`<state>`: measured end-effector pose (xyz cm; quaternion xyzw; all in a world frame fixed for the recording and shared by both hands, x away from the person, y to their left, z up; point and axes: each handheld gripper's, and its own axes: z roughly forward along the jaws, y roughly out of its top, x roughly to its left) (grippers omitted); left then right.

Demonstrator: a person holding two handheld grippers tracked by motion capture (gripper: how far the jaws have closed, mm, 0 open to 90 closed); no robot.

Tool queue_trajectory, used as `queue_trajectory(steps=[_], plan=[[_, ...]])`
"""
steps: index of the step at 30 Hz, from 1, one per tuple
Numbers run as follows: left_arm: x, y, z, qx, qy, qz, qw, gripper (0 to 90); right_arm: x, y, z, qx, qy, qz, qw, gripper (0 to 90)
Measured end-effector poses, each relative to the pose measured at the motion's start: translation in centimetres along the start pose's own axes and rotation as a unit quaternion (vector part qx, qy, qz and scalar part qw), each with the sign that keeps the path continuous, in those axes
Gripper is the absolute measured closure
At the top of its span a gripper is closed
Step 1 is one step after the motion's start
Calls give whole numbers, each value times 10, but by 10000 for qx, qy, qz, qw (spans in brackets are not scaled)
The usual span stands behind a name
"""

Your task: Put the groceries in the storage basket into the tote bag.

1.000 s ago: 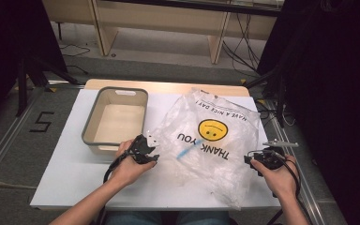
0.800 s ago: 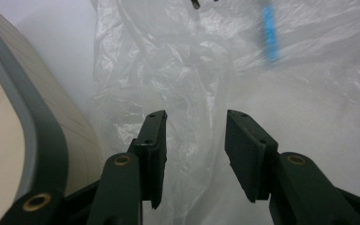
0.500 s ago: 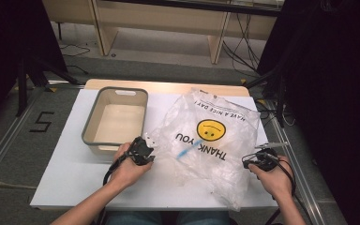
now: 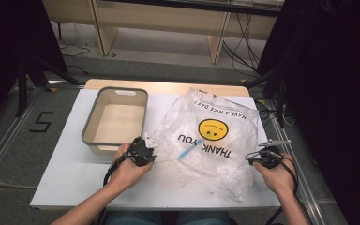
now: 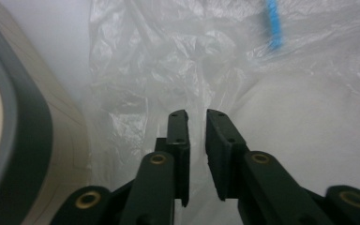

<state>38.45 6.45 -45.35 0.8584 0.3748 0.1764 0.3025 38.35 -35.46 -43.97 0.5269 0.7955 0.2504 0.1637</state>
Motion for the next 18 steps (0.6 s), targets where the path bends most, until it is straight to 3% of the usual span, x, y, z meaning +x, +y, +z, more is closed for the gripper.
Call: queue_trajectory(steps=[6, 9, 13, 18], plan=[[-10, 4, -16, -466, 84, 93, 9988, 541, -7, 4, 0, -67, -223, -54, 9997, 900], [-11, 4, -20, -541, 202, 213, 9981, 463, -9, 5, 2, -105, -318, -93, 9994, 900], [-8, 1, -18, -449, 286, 252, 9983, 421, -12, 7, 3, -139, -431, -134, 9989, 900], [-7, -5, -10, -149, 178, 170, 9996, 396, -14, 9, 5, -158, -549, -204, 9982, 900]])
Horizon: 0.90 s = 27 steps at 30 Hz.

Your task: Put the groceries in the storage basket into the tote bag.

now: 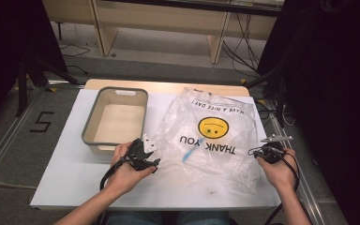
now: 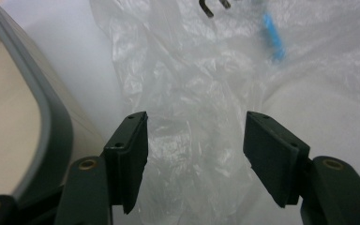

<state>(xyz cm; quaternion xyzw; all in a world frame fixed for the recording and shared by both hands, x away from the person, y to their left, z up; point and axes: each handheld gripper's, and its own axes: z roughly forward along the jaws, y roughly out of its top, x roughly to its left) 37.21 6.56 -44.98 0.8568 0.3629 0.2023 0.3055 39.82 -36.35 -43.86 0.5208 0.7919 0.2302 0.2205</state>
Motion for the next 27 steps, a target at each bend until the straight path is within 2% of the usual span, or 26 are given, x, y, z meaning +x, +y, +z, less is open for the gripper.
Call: queue_trajectory(steps=[4, 8, 12, 15, 19, 23, 27], plan=[[0, -5, 9, 365, -63, 44, 9993, 413, 1, 2, 2, -14, -51, -55, 10000, 900], [1, -10, 17, 636, -185, 39, 9978, 484, 1, 3, 4, -67, -90, -96, 9999, 900], [2, -12, 22, 832, -434, -130, 9955, 567, 1, 4, 6, -106, -117, -130, 9998, 900], [4, -11, 22, 918, -608, -312, 9934, 642, 1, 7, 8, -155, -146, -132, 9997, 900], [5, -10, 23, 971, -671, -488, 9918, 713, 2, 10, 13, -191, -151, -150, 9996, 900], [3, -9, 23, 1016, -695, -472, 9913, 832, 4, 12, 17, -252, -135, -202, 9994, 900], [-1, -9, 21, 1014, -768, -423, 9910, 875, 3, 14, 18, -342, -150, -205, 9991, 900]])
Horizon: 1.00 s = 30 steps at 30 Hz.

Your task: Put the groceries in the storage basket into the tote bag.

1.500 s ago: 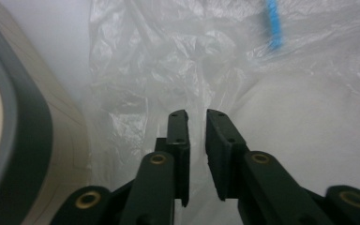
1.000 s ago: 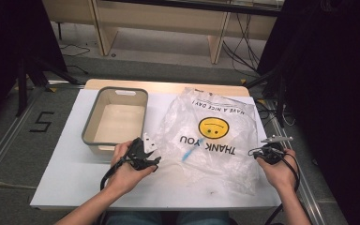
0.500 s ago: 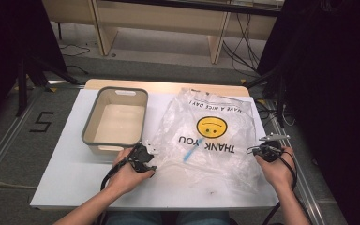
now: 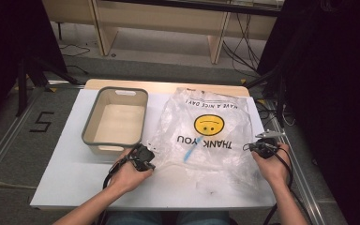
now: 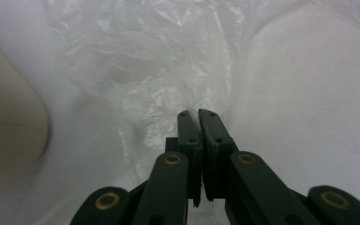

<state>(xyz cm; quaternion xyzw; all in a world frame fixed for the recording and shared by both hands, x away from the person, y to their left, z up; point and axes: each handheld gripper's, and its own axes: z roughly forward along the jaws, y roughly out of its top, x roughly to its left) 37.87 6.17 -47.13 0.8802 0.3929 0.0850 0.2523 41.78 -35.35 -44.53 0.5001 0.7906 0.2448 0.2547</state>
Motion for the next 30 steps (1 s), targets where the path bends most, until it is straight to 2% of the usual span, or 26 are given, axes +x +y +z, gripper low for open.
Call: queue_trajectory(steps=[3, 7, 10, 12, 15, 17, 19, 23, 26, 30], plan=[[-4, -1, -2, -29, -34, 88, 10000, 876, 1, 0, 2, -35, 23, -26, 10000, 900], [-6, -3, -5, -257, 11, 115, 9996, 858, 1, 0, 2, -78, 21, -59, 10000, 892], [-7, -4, -9, -449, 67, 162, 9988, 817, 2, -1, -1, -159, -42, -42, 9999, 803], [-8, -5, -13, -665, 125, 233, 9974, 756, 3, -2, -6, -275, -115, -80, 9995, 736], [-7, -7, -20, -1024, 276, 362, 9937, 621, 7, -2, -19, -459, -103, -100, 9988, 660], [-7, -9, -23, -1230, 323, 374, 9912, 528, 10, -3, -28, -582, -68, -132, 9982, 615], [-8, -11, -27, -1326, 285, 370, 9901, 456, 14, -3, -36, -707, -26, -171, 9973, 582], [-8, -16, -32, -1374, 376, 348, 9892, 363, 24, -8, -44, -746, 151, -184, 9969, 518], [-7, -19, -33, -1396, 329, 282, 9893, 346, 29, -14, -46, -742, 360, -146, 9965, 475], [-5, -22, -33, -1391, 368, 255, 9893, 328, 34, -20, -47, -727, 539, -101, 9958, 426]])
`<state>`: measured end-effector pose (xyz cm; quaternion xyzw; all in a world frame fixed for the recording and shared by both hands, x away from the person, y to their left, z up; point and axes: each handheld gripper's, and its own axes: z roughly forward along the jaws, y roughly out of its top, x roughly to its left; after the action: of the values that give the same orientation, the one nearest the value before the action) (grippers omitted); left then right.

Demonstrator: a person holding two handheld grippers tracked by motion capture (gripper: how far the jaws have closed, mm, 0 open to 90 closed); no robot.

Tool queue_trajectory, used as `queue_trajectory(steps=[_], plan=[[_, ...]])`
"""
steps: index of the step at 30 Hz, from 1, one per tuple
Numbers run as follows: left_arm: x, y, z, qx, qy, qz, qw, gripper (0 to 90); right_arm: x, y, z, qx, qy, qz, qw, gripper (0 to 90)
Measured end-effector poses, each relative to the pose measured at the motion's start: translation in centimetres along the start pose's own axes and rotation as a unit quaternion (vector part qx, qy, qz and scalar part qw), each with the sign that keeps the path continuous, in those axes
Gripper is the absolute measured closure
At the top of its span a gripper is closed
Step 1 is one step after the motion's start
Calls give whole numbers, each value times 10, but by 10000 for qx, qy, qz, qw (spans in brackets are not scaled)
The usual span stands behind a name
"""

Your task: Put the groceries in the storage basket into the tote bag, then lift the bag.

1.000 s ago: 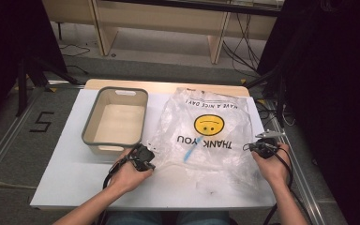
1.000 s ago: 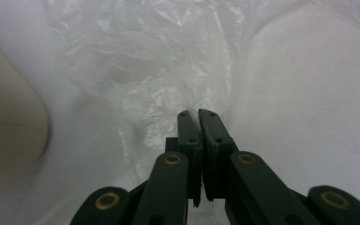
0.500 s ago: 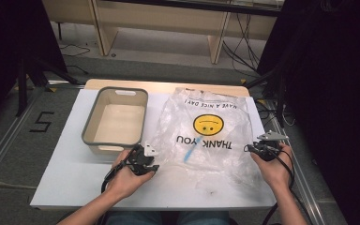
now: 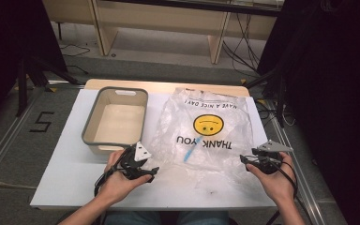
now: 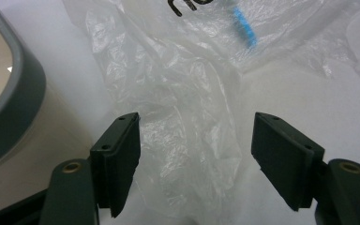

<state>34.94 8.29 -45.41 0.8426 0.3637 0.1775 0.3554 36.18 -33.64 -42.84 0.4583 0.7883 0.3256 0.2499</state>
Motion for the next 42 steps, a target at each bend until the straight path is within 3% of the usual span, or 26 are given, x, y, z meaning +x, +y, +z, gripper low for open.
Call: queue_trajectory(steps=[10, 22, 31, 36, 42], plan=[[1, -2, 2, 37, 78, -17, 10000, 316, 3, -9, 1, 3, 201, 20, 9998, 389], [2, -4, 4, 102, 106, 8, 9999, 314, 3, -10, 2, 25, 280, 46, 9996, 364], [4, -8, 8, 310, 182, -100, 9993, 301, 6, -14, 0, 75, 362, 122, 9992, 334], [3, -9, 9, 370, 222, -140, 9990, 286, 9, -16, -2, 46, 482, 35, 9988, 306], [7, -11, 12, 457, 91, -369, 9982, 272, 9, -20, -3, 178, 569, -54, 9982, 275]])
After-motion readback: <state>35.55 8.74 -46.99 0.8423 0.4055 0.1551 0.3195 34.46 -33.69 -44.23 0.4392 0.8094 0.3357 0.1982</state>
